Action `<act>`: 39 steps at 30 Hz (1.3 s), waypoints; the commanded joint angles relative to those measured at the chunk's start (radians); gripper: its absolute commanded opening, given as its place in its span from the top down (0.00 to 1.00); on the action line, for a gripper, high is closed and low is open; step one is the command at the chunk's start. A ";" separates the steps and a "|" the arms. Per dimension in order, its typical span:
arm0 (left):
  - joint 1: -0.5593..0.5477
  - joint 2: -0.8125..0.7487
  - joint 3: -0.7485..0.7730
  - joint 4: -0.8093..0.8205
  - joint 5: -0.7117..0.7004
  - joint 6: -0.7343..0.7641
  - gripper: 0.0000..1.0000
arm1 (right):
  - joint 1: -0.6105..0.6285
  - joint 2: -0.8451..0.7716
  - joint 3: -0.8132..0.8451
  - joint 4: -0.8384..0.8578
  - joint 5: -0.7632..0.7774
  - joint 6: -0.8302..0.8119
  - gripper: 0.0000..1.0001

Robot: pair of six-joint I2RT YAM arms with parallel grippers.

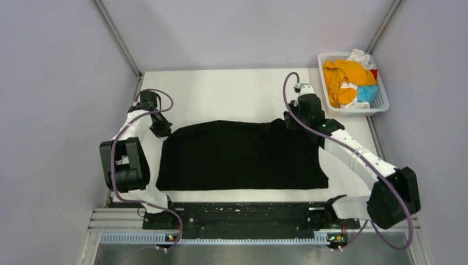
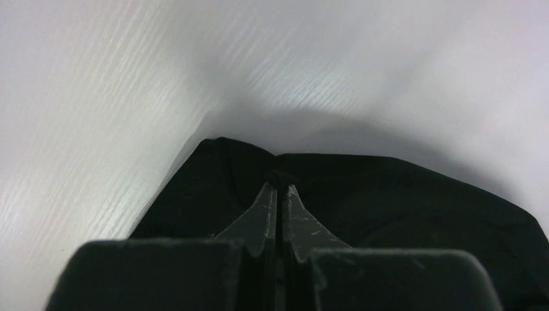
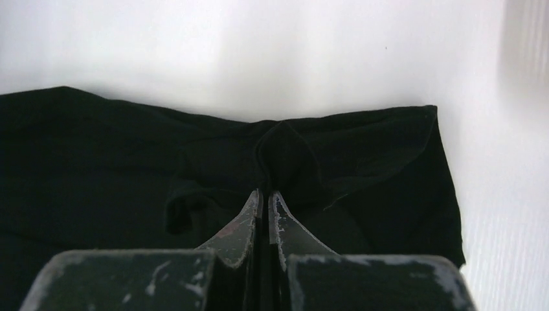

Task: Fold and stack the t-shirts
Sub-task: Fold the other side of the tshirt into a rectangle

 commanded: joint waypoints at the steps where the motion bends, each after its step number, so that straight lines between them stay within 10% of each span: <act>1: -0.003 -0.094 -0.044 0.029 -0.003 -0.018 1.00 | 0.017 -0.139 -0.037 -0.128 0.022 0.014 1.00; 28: -0.001 -0.199 -0.142 -0.140 -0.132 -0.034 1.00 | 0.086 -0.368 -0.269 -0.401 -0.060 0.162 0.97; 35: -0.001 -0.130 -0.085 -0.157 -0.168 -0.039 0.92 | 0.102 -0.387 -0.369 -0.408 -0.111 0.264 0.58; 39: 0.001 -0.105 -0.013 -0.218 -0.257 -0.055 0.71 | 0.103 -0.433 -0.403 -0.444 -0.107 0.316 0.40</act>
